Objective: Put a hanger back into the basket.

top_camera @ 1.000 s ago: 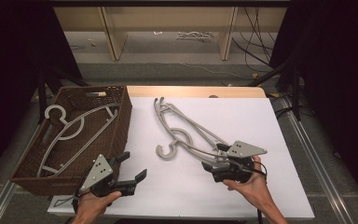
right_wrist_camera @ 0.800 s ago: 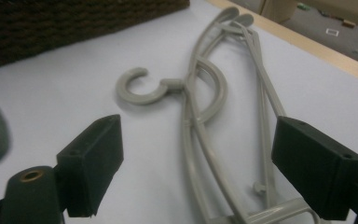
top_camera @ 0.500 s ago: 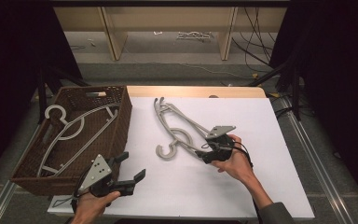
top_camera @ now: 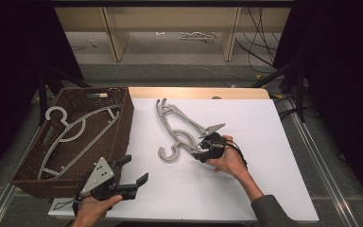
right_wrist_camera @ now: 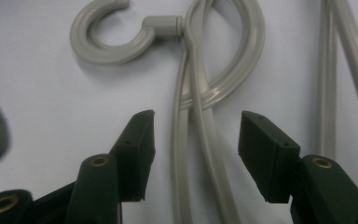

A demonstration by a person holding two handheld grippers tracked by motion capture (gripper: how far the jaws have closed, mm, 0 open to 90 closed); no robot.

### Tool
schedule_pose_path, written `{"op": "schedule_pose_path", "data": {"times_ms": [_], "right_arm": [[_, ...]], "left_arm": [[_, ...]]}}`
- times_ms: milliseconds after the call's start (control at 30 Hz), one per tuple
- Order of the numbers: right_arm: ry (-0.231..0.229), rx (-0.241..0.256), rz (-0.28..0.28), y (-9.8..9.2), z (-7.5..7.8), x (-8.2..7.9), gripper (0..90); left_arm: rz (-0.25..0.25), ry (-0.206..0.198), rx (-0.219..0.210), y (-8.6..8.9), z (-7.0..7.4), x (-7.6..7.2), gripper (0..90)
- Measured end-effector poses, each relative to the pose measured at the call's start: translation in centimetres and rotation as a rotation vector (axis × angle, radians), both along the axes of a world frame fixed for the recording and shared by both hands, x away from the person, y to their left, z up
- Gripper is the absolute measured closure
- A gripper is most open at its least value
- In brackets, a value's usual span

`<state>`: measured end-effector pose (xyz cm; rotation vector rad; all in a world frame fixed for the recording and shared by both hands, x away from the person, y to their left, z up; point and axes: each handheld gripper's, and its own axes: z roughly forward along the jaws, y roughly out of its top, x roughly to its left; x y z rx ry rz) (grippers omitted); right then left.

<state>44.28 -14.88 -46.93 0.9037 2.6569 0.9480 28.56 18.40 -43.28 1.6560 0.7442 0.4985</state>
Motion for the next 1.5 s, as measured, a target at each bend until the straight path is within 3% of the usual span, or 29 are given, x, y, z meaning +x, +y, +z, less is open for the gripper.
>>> {"op": "schedule_pose_path", "data": {"times_ms": [100,233,400,500,633,900,1200,1333,1500], "right_arm": [[0.033,-0.019,0.016,0.4,-0.6,0.3,51.6],[0.028,-0.026,0.035,0.5,-0.8,0.8,62.7],[0.038,-0.019,0.051,0.6,-0.8,1.0,68.7],[0.038,-0.01,0.076,0.8,-0.8,0.9,79.4],[0.022,-0.046,0.083,1.0,-0.5,0.7,79.7],[0.005,-0.065,0.067,1.1,0.1,0.5,80.4],[0.009,-0.102,0.054,1.5,0.5,0.3,80.6],[0.013,-0.115,0.055,1.6,0.5,0.3,80.6],[0.012,-0.126,0.046,1.8,0.4,0.2,80.6]], "left_arm": [[-0.007,-0.003,-0.006,0.0,0.0,0.0,16.1],[-0.009,0.003,0.005,0.0,0.0,0.0,16.1],[-0.007,0.004,0.005,0.0,0.0,0.0,16.1],[-0.005,0.009,0.0,0.0,0.0,0.0,16.1],[-0.008,0.02,-0.002,0.0,-0.1,0.0,16.2],[-0.021,0.019,0.015,-0.1,-0.2,0.1,16.4],[-0.038,0.022,0.014,-0.2,-0.3,0.2,16.4],[-0.033,0.028,0.038,-0.1,-0.3,0.1,16.4],[-0.041,0.031,0.028,-0.3,-0.4,0.2,16.4]]}}
